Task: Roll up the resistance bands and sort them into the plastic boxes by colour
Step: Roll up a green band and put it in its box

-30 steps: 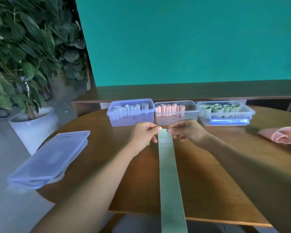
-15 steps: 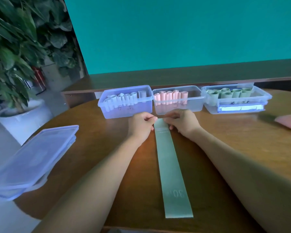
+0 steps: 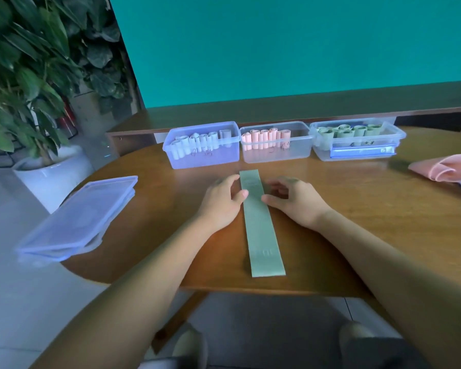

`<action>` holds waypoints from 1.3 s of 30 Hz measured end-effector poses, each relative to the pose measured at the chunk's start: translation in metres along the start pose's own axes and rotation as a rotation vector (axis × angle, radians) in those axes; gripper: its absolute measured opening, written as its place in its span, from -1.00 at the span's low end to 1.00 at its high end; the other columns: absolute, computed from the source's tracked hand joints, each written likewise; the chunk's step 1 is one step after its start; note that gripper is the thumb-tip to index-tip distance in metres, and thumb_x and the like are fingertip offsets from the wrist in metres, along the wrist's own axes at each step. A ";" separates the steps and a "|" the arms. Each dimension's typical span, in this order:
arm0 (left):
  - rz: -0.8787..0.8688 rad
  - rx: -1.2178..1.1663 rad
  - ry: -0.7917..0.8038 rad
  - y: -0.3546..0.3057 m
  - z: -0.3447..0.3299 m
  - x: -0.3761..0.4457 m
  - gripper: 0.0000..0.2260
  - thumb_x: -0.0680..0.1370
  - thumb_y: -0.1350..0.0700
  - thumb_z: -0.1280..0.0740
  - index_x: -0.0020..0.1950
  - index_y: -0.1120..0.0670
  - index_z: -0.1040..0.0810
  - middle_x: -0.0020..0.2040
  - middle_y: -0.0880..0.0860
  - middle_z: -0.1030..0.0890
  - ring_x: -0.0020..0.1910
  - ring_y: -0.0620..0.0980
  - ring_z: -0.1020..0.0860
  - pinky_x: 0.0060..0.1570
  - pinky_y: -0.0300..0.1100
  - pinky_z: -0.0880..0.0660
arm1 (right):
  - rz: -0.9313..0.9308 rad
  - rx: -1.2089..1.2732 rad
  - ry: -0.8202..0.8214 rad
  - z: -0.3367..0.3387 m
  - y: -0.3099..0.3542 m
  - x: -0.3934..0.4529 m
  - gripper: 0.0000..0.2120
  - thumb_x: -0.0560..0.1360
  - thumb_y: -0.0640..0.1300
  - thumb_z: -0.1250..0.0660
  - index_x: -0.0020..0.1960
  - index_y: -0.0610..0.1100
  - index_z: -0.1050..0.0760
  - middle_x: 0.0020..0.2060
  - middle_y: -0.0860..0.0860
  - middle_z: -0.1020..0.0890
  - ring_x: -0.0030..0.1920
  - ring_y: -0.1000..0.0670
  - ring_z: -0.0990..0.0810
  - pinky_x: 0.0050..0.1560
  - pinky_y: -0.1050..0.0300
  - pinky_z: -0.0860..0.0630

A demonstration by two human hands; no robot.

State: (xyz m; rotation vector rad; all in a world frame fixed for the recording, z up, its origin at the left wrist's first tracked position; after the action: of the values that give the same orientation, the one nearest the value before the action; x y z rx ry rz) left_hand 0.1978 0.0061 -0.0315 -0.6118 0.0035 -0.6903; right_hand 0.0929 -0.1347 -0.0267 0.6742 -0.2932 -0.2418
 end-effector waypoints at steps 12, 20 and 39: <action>-0.240 -0.356 0.018 -0.034 0.028 -0.134 -0.87 0.50 0.10 -0.51 0.04 -0.03 -0.73 -0.02 -0.16 -0.69 0.02 -0.13 -0.64 0.05 -0.19 -0.59 | 0.210 0.247 0.111 -0.002 0.036 -0.114 -0.80 0.42 0.07 -0.53 0.01 0.04 -0.69 0.01 0.17 -0.70 0.12 0.10 -0.64 0.26 0.04 -0.51; -0.361 -0.165 0.149 -0.045 0.018 -0.144 -0.89 0.43 -0.06 -0.55 -0.11 -0.06 -0.74 -0.05 -0.19 -0.65 0.06 -0.11 -0.60 0.02 -0.19 -0.55 | 0.303 0.176 0.228 -0.011 0.042 -0.118 -0.85 0.41 0.07 -0.54 -0.08 0.04 -0.70 0.00 0.16 -0.66 0.14 0.08 -0.60 0.19 0.09 -0.49; -0.249 -0.103 0.113 -0.041 0.019 -0.129 -0.92 0.53 -0.01 -0.45 -0.13 -0.06 -0.61 -0.02 -0.20 -0.51 -0.04 -0.17 -0.52 -0.15 -0.44 -0.41 | 0.165 0.090 0.138 -0.009 0.033 -0.108 -0.89 0.47 0.05 -0.48 -0.17 0.04 -0.64 0.14 0.26 -0.52 0.19 0.24 -0.50 0.18 0.27 -0.46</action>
State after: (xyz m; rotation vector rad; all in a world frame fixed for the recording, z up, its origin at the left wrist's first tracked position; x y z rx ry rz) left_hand 0.0771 0.0686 -0.0194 -0.6784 0.0688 -0.9698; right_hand -0.0006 -0.0709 -0.0328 0.7481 -0.2268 -0.0244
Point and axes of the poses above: each hand's wrist, its own x-axis towards the middle knuckle, its own z-axis out of the back of the hand, y = z × x, the point moved 9 cm from there along x, towards the middle knuckle
